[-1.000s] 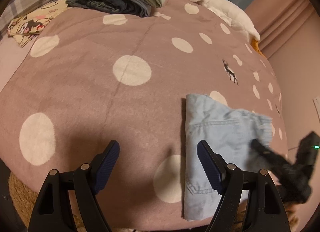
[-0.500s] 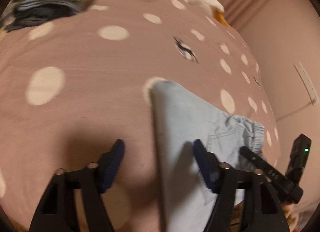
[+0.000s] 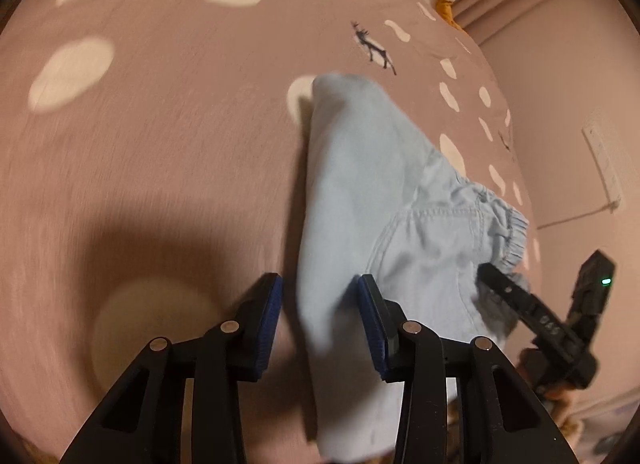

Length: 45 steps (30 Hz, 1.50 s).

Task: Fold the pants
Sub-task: 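Fold the waistband end over with the right gripper while the left gripper holds the pants edge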

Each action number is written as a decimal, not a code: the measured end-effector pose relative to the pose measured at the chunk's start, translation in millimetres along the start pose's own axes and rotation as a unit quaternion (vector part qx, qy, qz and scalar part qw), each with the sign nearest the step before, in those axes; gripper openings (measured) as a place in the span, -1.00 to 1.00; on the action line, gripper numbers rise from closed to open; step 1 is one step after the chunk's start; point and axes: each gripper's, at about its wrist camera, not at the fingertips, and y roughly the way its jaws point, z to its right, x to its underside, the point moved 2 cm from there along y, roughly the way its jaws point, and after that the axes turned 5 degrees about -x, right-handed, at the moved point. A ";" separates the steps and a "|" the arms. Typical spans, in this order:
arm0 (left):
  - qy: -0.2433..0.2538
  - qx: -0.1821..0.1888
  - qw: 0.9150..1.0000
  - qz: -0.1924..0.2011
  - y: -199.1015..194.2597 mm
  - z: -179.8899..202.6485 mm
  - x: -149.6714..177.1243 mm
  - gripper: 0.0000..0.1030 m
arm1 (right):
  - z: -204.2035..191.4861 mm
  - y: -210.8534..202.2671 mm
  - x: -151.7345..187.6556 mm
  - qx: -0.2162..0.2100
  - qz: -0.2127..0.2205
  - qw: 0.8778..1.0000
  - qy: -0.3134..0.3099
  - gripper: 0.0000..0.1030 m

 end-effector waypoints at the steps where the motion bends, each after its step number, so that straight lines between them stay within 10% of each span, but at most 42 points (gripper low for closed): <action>1: 0.004 0.003 1.000 -0.005 -2.8 -1.3 7.0 -0.19 | 3.9 -0.8 2.3 -0.001 -0.004 1.000 0.000 0.63; 13: 0.023 -0.010 1.000 -0.014 -23.9 5.8 39.4 -0.18 | 10.7 -16.7 9.8 -0.029 -0.048 0.998 0.005 0.62; 19: 0.053 -0.047 0.996 0.046 -38.8 19.1 21.0 0.43 | 9.5 -25.2 -4.4 -0.065 -0.022 0.997 0.018 0.74; 31: 0.034 -0.007 0.999 0.010 4.9 18.1 3.1 0.42 | 7.5 10.2 -3.3 -0.127 -0.037 0.991 0.023 0.80; 41: 0.038 0.005 0.999 0.017 14.7 37.6 -2.0 -0.34 | -16.3 7.3 -2.6 -0.118 -0.007 0.992 -0.033 -0.24; 45: 0.030 0.020 0.999 0.033 -3.3 41.7 -3.4 -0.55 | -27.0 -12.0 -5.2 -0.124 0.014 0.992 -0.033 -0.33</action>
